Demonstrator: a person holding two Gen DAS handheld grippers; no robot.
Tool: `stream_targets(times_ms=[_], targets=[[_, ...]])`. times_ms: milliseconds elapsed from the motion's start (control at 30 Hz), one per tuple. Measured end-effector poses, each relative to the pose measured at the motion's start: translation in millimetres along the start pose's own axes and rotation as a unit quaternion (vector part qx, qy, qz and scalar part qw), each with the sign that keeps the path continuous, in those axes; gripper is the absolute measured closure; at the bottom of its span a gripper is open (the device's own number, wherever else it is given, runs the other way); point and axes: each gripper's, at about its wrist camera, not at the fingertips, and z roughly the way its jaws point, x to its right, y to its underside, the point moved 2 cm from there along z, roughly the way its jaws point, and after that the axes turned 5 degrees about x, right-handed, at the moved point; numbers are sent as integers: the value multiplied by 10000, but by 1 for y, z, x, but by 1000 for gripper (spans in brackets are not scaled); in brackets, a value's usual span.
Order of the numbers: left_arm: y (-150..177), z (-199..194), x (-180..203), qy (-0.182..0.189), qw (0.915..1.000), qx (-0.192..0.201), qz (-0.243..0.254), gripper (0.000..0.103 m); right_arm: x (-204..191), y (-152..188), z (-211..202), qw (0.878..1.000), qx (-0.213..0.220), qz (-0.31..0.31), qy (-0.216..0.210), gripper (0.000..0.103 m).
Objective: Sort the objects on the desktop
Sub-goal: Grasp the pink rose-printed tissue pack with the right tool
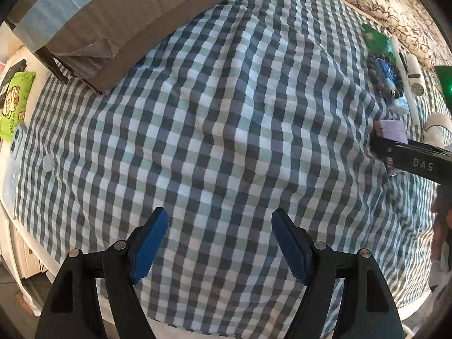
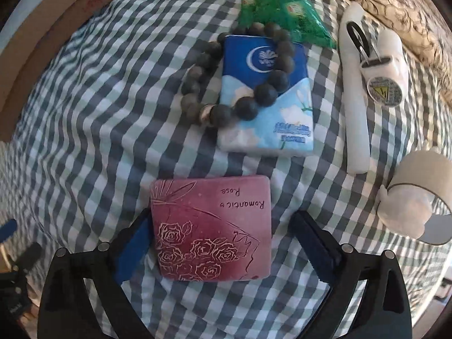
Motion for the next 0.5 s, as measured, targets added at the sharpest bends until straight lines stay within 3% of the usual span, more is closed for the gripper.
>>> stream_targets(times_ms=[67, 233, 333, 433, 500], targets=[[3, -3, 7, 0, 10000, 22, 38, 25, 3, 1, -9, 10000, 54, 44, 32, 32], [-6, -15, 36, 55, 9992, 178, 367, 24, 31, 18, -40, 9967, 231, 734, -247, 32], [-17, -28, 71, 278, 9964, 366, 713, 24, 53, 40, -65, 9930, 381, 1066, -324, 32], [-29, -47, 122, 517, 9899, 684, 1132, 24, 85, 70, -86, 9886, 430, 1413, -303, 32], [-35, -59, 158, 662, 9812, 971, 1528, 24, 102, 89, -96, 9845, 406, 1690, -248, 32]])
